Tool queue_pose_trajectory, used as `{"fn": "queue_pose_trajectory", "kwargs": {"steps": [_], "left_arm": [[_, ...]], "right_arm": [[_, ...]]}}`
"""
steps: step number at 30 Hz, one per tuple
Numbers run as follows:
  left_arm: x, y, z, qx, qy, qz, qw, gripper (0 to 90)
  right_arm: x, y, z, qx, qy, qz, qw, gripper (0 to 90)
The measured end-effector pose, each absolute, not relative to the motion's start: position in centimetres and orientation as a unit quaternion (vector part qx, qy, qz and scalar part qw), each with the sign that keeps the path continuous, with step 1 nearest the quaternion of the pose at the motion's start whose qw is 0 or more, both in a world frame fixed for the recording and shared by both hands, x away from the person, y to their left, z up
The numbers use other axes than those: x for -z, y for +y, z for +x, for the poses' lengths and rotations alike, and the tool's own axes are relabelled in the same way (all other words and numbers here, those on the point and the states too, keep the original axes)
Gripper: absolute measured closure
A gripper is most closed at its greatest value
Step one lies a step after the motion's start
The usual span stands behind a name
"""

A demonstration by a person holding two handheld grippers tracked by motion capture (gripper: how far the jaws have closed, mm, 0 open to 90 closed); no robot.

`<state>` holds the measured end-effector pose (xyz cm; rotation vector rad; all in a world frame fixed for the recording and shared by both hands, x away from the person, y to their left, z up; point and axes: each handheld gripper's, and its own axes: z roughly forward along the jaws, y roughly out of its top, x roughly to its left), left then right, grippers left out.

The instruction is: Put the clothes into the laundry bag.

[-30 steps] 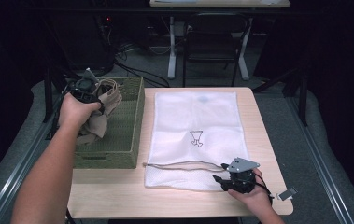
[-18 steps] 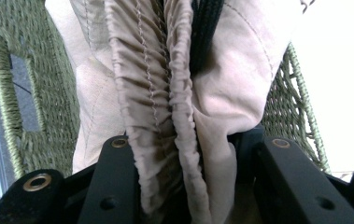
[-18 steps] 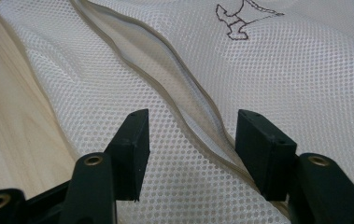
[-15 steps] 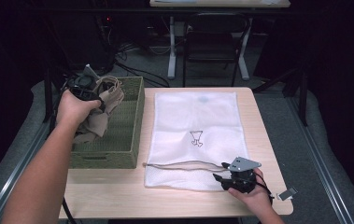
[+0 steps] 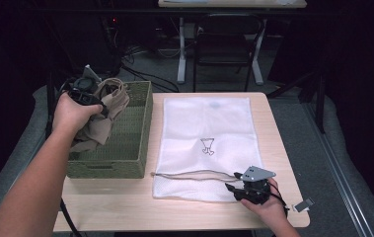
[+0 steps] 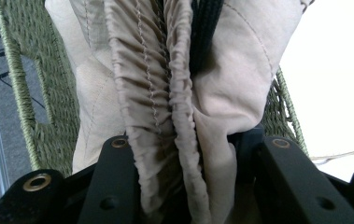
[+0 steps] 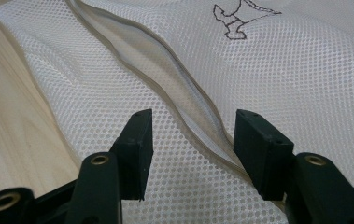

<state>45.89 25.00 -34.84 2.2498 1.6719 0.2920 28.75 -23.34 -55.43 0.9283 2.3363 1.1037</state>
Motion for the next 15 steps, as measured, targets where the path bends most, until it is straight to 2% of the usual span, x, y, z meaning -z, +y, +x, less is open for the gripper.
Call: {"fn": "queue_pose_trajectory", "kwargs": {"steps": [15], "left_arm": [[34.19, 24.15, 45.28, -0.099, 0.569, 0.8, 0.161, 62.9]], "right_arm": [[55.4, -23.29, 28.73, -0.395, 0.836, 0.326, 0.196, 49.7]]}}
